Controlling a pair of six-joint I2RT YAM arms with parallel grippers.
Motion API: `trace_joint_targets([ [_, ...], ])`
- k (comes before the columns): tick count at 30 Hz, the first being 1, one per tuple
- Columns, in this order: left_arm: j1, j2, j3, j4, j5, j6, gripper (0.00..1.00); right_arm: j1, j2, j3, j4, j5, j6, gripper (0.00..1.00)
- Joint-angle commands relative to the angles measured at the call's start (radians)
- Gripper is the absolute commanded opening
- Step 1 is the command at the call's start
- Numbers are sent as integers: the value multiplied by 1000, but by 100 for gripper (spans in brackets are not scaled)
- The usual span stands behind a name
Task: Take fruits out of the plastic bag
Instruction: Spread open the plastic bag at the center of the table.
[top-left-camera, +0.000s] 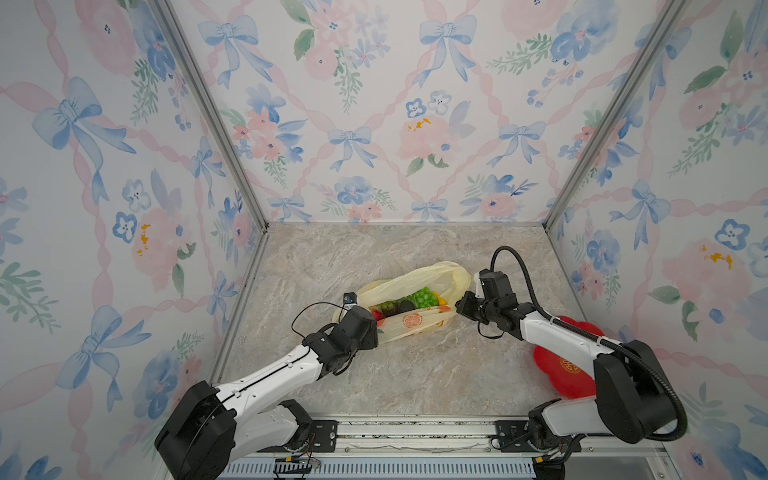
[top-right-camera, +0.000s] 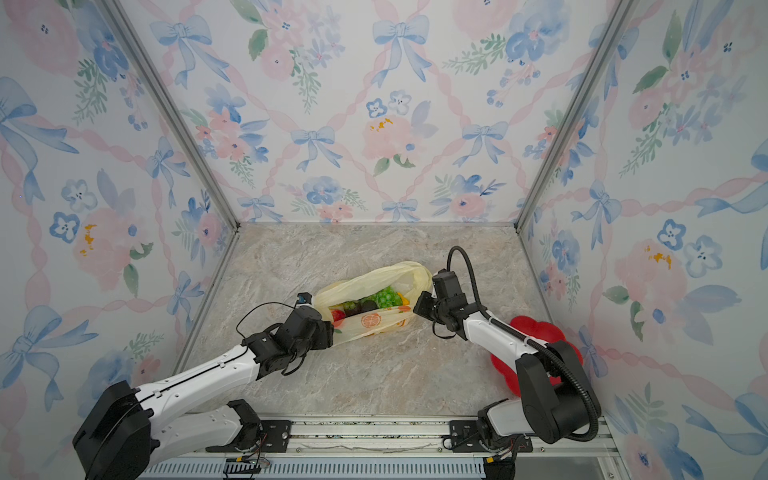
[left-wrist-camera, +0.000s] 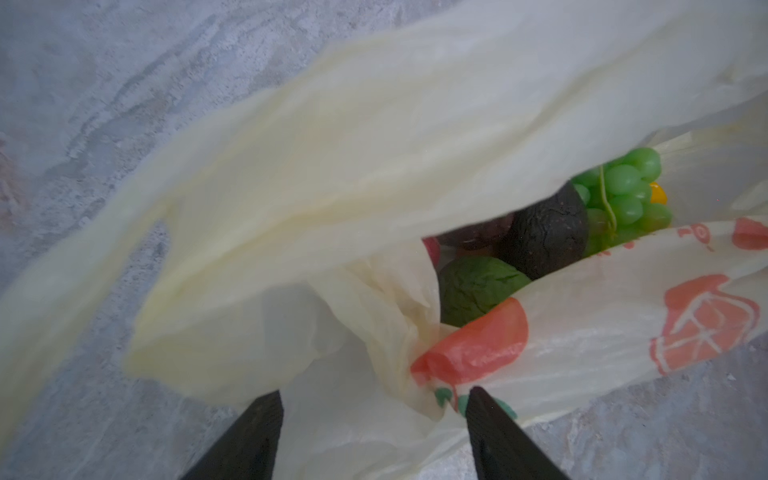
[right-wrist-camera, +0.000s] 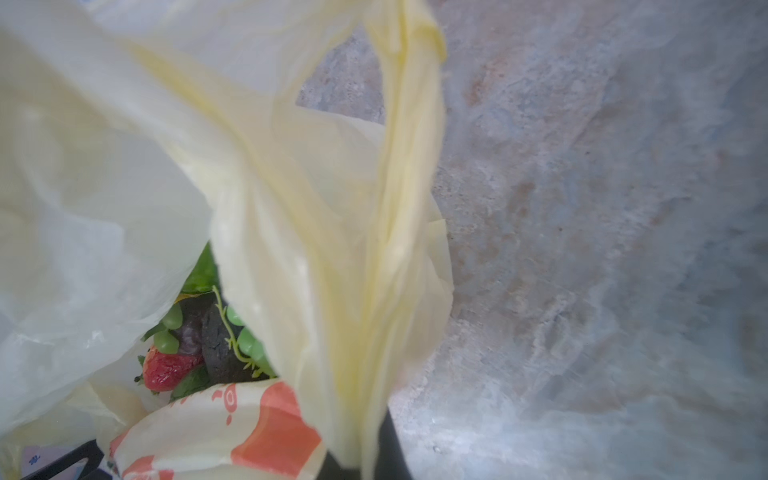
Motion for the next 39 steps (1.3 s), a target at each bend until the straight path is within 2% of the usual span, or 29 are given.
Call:
trace_joint_targets([
  [1, -57, -5, 80, -174, -162, 3, 74, 36, -31, 48, -114, 111, -62, 0],
  [5, -129, 25, 186, -178, -226, 70, 77, 52, -48, 62, -140, 138, -76, 0],
  [10, -131, 126, 294, -170, -322, 188, 84, 61, -68, 64, -152, 147, -79, 0],
  [13, -105, 226, 353, -171, -387, 253, 93, 64, -82, 63, -160, 152, -78, 0],
  [16, -22, 328, 391, -167, -341, 266, 93, 67, -94, 62, -164, 153, -108, 0],
  [18, 35, 419, 423, -169, -311, 275, 87, 66, -100, 62, -166, 154, -114, 0],
  [22, 90, 536, 475, -151, -293, 277, 77, 67, -98, 56, -167, 151, -127, 0],
  [27, 261, 608, 512, -38, -139, 256, 33, 36, -74, 25, -142, 124, -141, 0],
  [30, 354, 658, 564, 19, -41, 261, 13, -22, -40, -10, -103, 39, -134, 0],
  [32, 400, 716, 624, 22, 13, 262, 6, -52, -9, -25, -88, -13, -125, 0],
  [36, 425, 820, 744, 12, 127, 321, 5, -43, 19, -34, -80, -37, -129, 0],
  [37, 420, 828, 759, 11, 150, 333, 9, -35, 21, -30, -83, -36, -131, 0],
  [39, 392, 819, 769, 6, 147, 358, 28, -14, 16, -12, -105, -19, -141, 0],
])
